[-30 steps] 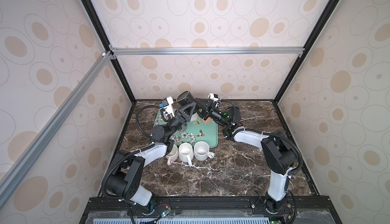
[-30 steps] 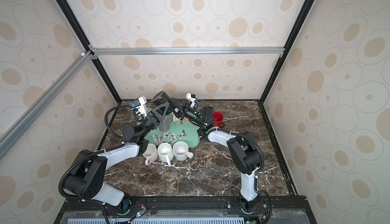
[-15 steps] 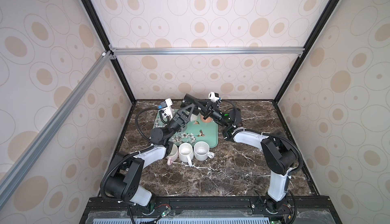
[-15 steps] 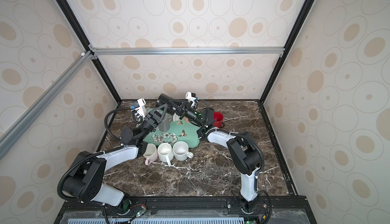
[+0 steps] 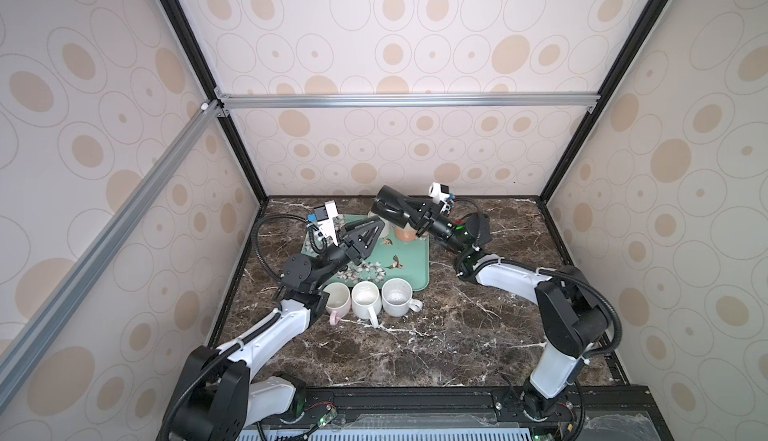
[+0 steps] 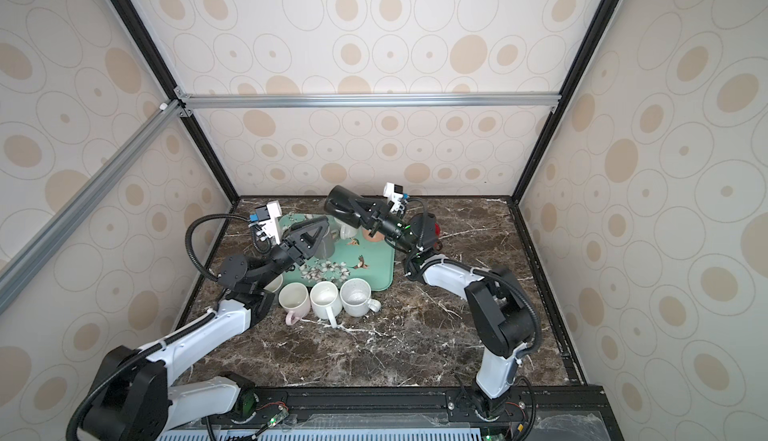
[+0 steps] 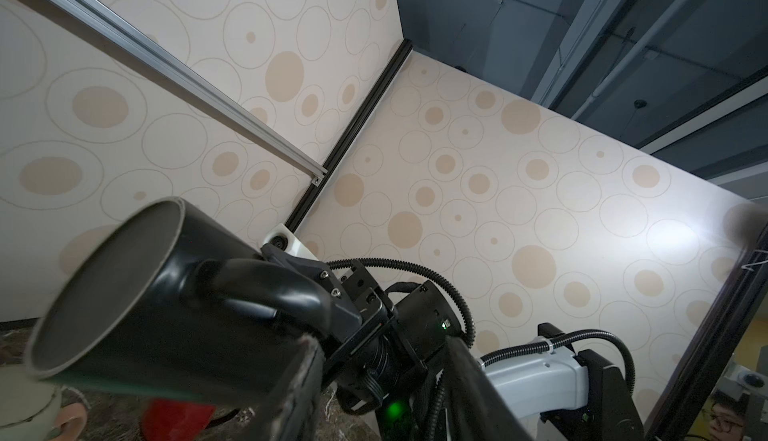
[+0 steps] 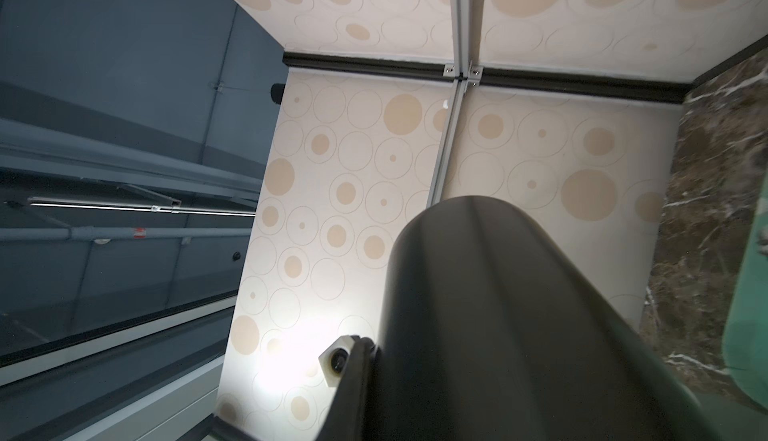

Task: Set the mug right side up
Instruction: 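Carry the black mug off the tray with the right gripper while the left releases, then lower the black mug upright beside the red mug and open the right gripper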

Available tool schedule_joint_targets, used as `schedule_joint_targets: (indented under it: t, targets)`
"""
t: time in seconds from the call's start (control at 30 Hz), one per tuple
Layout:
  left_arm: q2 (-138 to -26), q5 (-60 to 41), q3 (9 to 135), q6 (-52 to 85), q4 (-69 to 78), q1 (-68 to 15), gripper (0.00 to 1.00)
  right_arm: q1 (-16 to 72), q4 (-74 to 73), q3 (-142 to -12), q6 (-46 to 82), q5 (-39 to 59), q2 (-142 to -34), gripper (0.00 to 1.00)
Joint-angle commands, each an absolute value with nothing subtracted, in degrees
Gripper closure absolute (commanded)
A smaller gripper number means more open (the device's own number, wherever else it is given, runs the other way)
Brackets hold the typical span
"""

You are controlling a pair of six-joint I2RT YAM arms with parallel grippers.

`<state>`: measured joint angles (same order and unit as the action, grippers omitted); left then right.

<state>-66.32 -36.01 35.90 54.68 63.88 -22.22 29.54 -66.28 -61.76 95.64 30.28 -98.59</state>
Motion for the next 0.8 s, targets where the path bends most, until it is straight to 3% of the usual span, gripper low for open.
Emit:
schedule_joint_targets:
  t: [0.0, 0.13, 0.2, 0.3, 0.47, 0.77]
  targets:
    - [-60.68, -34.82, 37.51, 41.72, 47.44, -22.14, 0.50, 25.47, -55.58, -61.47, 84.82, 32.83, -89.83, 1.00]
    - [-55.76, -29.80, 39.25, 32.63, 31.68, -22.07, 0.49, 23.76, -16.06, -66.09, 58.41, 33.45, -80.06, 1.00]
    - [-54.02, -27.36, 39.80, 29.34, 25.85, -22.06, 0.49, 24.13, 7.48, -71.43, 41.14, 27.26, -76.94, 1.00]
    - [-52.43, -24.25, 39.27, 26.80, 21.61, -22.07, 0.48, 24.13, 26.93, -75.44, 25.27, 17.12, -75.28, 1.00]
    - [-53.37, -23.55, 37.88, 26.57, 21.44, -22.06, 0.48, 24.08, 42.97, -79.09, 13.01, 9.15, -77.93, 1.00]
    - [-56.96, -23.06, 39.88, 24.59, 19.26, -22.06, 0.48, 24.09, 55.37, -88.32, 5.19, 7.28, -93.33, 1.00]
